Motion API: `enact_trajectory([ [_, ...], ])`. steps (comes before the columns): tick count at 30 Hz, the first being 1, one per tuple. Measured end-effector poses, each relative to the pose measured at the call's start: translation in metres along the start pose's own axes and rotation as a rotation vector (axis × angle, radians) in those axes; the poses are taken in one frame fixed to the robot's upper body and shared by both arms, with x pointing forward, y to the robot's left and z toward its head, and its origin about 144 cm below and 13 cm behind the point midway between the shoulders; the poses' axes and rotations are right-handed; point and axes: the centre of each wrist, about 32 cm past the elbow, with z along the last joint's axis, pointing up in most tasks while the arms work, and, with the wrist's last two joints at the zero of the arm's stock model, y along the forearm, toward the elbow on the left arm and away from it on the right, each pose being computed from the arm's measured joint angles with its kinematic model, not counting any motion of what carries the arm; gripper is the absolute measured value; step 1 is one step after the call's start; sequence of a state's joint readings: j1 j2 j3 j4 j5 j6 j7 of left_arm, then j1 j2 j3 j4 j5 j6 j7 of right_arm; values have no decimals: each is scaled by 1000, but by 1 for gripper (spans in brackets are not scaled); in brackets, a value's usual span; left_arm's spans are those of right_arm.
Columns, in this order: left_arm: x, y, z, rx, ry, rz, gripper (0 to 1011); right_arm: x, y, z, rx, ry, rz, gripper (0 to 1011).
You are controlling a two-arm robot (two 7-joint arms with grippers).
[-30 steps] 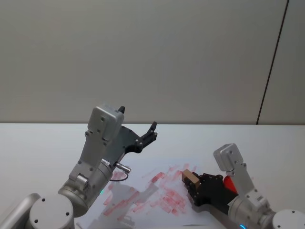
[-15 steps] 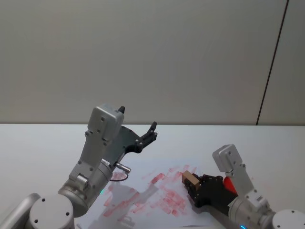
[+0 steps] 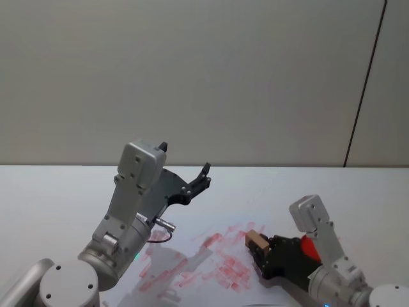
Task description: Use the one hand to pick up the stamp and affix it onto the A4 paper.
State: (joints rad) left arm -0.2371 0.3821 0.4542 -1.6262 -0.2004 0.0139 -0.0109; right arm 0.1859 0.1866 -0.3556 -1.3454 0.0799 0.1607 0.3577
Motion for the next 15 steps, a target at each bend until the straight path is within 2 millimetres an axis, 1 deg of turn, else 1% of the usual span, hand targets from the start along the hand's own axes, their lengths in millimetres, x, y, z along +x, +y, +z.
enact_trajectory([
  [8, 0, 0, 0, 0, 0, 0, 1002, 4, -6, 12, 99, 16, -31, 217],
  [10, 0, 0, 0, 0, 0, 0, 1003, 7, -9, 19, 136, 20, -50, 217],
  [15, 0, 0, 0, 0, 0, 0, 1002, 12, -15, 25, 170, 23, -77, 217],
])
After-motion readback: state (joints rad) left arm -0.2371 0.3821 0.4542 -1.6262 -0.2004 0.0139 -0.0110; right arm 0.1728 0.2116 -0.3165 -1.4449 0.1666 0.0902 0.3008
